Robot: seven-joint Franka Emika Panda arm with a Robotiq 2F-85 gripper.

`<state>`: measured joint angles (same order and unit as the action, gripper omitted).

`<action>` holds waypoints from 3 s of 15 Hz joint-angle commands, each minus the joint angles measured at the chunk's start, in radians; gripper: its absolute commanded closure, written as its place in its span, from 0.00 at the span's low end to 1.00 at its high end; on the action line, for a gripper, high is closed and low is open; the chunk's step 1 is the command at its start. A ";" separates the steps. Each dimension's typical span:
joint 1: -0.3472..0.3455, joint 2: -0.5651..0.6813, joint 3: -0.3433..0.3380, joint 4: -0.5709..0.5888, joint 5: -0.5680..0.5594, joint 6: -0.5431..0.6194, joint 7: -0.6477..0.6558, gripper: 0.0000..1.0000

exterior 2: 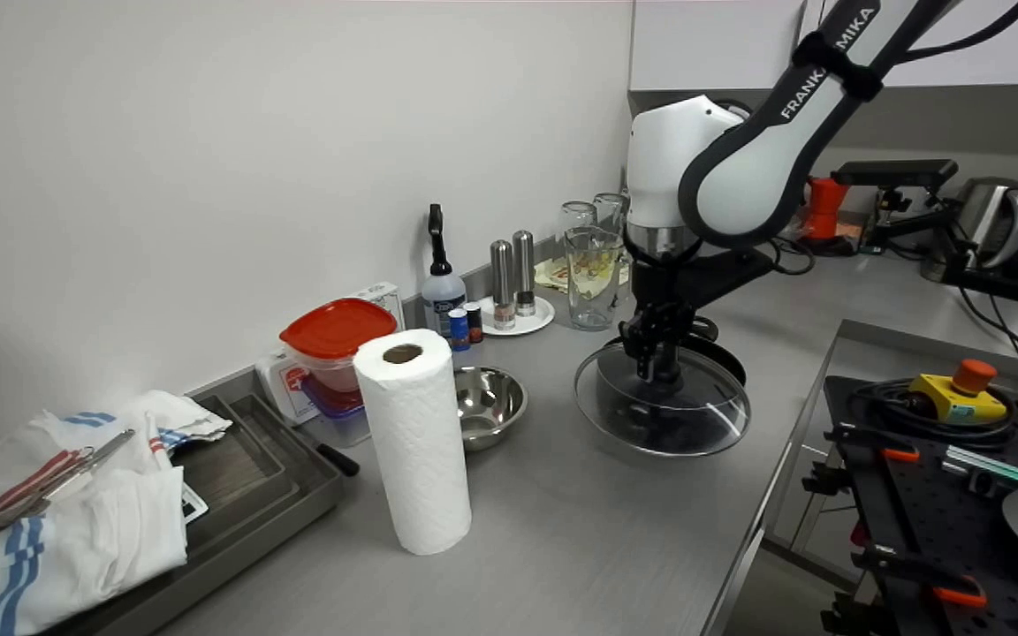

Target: Take the lid off the pot

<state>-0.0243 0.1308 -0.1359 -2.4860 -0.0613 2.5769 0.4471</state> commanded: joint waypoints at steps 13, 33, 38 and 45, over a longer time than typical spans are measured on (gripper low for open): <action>0.250 0.041 0.166 0.065 -0.292 -0.036 0.491 0.75; 0.313 0.385 0.103 0.288 -0.240 0.115 0.403 0.75; 0.293 0.434 0.105 0.307 -0.178 0.138 0.333 0.75; 0.279 0.455 0.107 0.312 -0.066 0.143 0.228 0.75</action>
<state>0.2582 0.5826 -0.0270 -2.1867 -0.1765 2.7065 0.7346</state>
